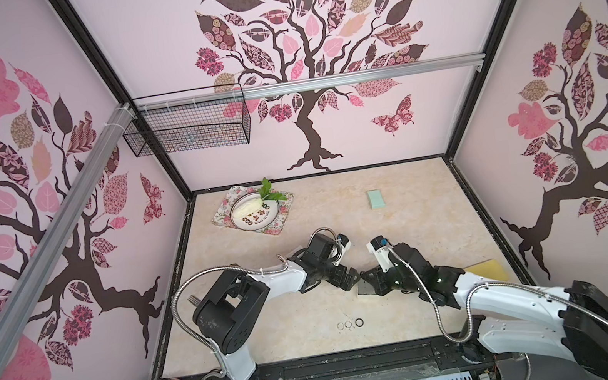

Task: Take the rings out of the lift-off lid box
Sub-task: Take out the ring from the jewelry box.

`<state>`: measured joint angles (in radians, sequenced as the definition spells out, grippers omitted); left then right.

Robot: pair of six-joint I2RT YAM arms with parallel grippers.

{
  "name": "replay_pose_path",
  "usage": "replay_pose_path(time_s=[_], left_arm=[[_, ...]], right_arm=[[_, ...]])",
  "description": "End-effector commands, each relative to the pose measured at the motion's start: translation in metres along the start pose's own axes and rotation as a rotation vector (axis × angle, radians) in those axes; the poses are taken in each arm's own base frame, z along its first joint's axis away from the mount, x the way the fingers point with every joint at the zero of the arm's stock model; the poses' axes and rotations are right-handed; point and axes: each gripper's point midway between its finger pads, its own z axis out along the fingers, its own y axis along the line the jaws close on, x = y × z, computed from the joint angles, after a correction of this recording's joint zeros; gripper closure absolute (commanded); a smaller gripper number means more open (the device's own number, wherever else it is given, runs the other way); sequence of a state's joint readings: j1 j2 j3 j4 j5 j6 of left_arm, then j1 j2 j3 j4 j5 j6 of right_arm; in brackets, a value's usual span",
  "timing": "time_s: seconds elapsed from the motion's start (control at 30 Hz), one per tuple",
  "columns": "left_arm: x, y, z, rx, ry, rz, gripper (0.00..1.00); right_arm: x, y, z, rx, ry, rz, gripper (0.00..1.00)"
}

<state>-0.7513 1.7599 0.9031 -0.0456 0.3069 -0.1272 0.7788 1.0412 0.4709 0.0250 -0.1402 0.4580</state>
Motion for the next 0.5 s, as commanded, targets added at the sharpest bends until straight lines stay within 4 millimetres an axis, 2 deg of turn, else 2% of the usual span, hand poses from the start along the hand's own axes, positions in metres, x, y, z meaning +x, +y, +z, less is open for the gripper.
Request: replay_pose_path(time_s=[0.0, 0.13, 0.27, 0.47], left_arm=[[-0.026, -0.006, -0.025, -0.018, -0.075, 0.040, 0.02], [-0.040, -0.009, -0.052, -0.045, -0.140, 0.054, 0.02], [-0.043, -0.009, -0.082, -0.085, -0.193, 0.058, 0.02], [-0.016, -0.002, -0.111, -0.144, -0.222, 0.027, 0.02]], right_arm=[[0.021, 0.022, -0.021, -0.124, 0.088, 0.048, 1.00], [0.056, 0.038, -0.034, -0.257, 0.212, 0.145, 1.00], [0.092, 0.039, -0.038, -0.274, 0.305, 0.226, 1.00], [0.123, 0.029, -0.030, -0.284, 0.345, 0.370, 1.00]])
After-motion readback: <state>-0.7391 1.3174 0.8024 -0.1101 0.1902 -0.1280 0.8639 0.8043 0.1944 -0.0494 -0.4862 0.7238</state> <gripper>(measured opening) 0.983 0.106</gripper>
